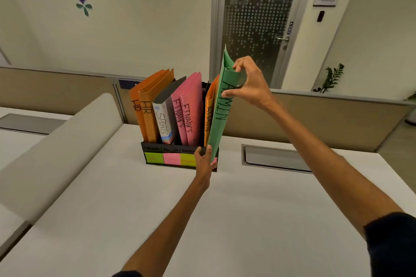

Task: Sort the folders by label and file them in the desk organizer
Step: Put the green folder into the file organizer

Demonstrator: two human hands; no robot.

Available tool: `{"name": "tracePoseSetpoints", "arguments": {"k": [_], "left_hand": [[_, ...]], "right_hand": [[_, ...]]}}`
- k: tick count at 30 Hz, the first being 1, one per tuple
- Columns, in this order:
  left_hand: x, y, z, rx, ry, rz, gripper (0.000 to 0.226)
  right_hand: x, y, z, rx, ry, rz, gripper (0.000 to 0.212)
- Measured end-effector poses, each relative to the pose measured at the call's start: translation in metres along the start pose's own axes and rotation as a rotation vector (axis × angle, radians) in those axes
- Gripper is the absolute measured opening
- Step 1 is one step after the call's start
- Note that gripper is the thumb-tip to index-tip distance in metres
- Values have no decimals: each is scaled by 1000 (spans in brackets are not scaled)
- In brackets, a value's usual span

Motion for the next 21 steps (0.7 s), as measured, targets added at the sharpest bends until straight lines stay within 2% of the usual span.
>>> {"name": "tracePoseSetpoints", "arguments": {"k": [4, 7, 10, 14, 18, 21], "left_hand": [[17, 5, 15, 4, -8, -41, 65], [23, 11, 27, 7, -27, -74, 56], [21, 16, 37, 5, -78, -11, 46], [23, 19, 47, -13, -77, 75, 41], [28, 24, 62, -47, -14, 222, 35], [32, 39, 69, -180, 127, 553, 37]], "right_hand": [[-27, 5, 18, -12, -11, 6, 61], [-47, 8, 36, -2, -44, -10, 61], [-58, 18, 47, 2, -70, -70, 63], [-51, 36, 52, 7, -5, -176, 66], [-48, 55, 55, 8, -8, -294, 68], [-49, 68, 61, -3, -31, -351, 71]]}}
Point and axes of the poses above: each hand's wrist, its own z-axis towards the middle knuckle, its own x-axis out of the back of the hand, y = z × x, the point moved 8 cm from there along z, towards the middle knuckle, and after that the axes turned 15 degrees about x, right-handed, at the moved point
